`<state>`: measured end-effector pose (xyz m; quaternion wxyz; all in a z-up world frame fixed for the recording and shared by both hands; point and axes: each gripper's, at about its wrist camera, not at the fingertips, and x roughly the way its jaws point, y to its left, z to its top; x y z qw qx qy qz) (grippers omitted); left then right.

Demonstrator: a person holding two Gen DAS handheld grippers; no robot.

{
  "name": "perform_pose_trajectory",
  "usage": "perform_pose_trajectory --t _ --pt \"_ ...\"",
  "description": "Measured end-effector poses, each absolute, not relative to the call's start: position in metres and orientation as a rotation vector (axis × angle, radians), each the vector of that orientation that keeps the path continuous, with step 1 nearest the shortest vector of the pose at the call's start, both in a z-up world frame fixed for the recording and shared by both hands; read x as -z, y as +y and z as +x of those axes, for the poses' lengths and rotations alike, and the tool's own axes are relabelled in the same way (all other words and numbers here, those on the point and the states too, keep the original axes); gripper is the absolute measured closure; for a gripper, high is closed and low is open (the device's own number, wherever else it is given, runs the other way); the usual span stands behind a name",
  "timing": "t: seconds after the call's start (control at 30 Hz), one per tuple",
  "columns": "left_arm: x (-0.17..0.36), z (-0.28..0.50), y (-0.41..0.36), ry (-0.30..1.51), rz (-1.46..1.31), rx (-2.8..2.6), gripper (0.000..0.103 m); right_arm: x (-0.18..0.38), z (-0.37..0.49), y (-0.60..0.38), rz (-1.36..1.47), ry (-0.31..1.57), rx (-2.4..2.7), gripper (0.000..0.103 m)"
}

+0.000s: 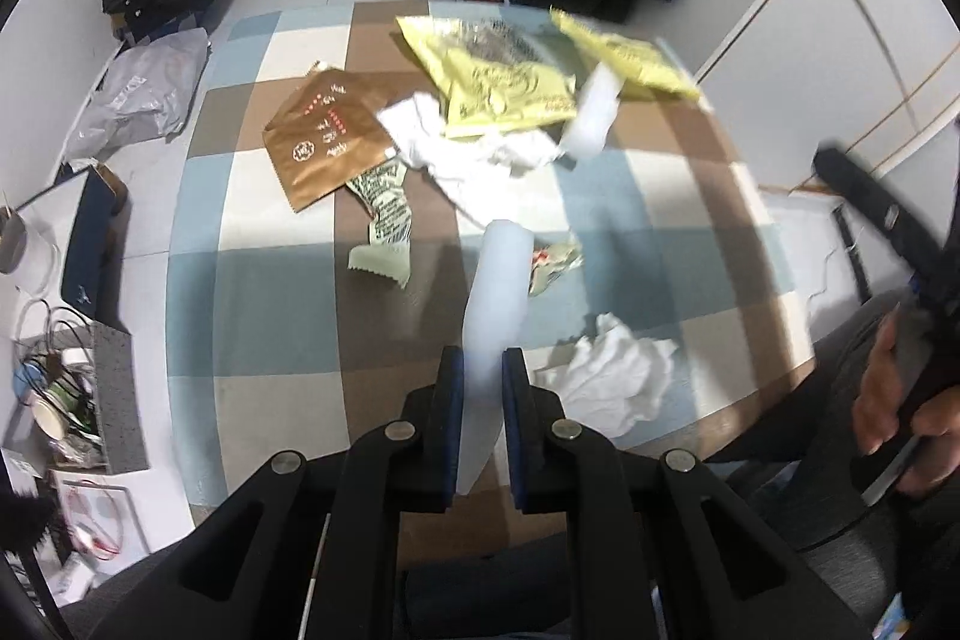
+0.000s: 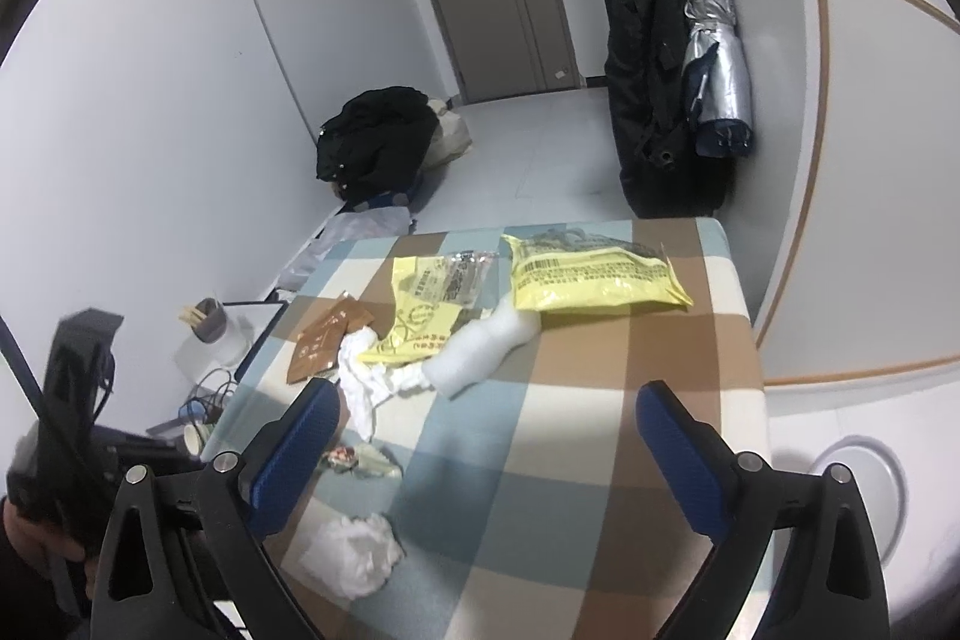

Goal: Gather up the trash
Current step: 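Lower the left tool to the white foam strip and close on it, then lift the foam strip with the left tool while the right tool grasps a white tissue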

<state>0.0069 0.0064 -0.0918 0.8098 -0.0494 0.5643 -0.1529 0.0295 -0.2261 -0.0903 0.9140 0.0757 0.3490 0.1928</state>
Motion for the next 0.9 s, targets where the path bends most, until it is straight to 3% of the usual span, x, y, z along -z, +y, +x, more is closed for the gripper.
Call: perform_pose_trajectory --t 0.43,0.6,0.67,0.9 --pt "0.053 0.001 0.030 0.985 -0.240 0.332 0.094 0.095 -0.011 -0.186 0.004 0.750 -0.569 0.011" --pt "0.048 0.000 0.040 0.945 -0.250 0.337 0.094 0.118 -0.020 -0.156 -0.076 0.836 -0.656 0.019" --pt "0.047 0.000 0.043 0.936 -0.247 0.341 0.094 0.125 -0.023 -0.144 -0.119 0.864 -0.676 0.028" --pt "0.042 -0.001 0.052 0.916 -0.279 0.357 0.094 0.147 -0.022 -0.117 -0.236 0.897 -0.670 0.030"
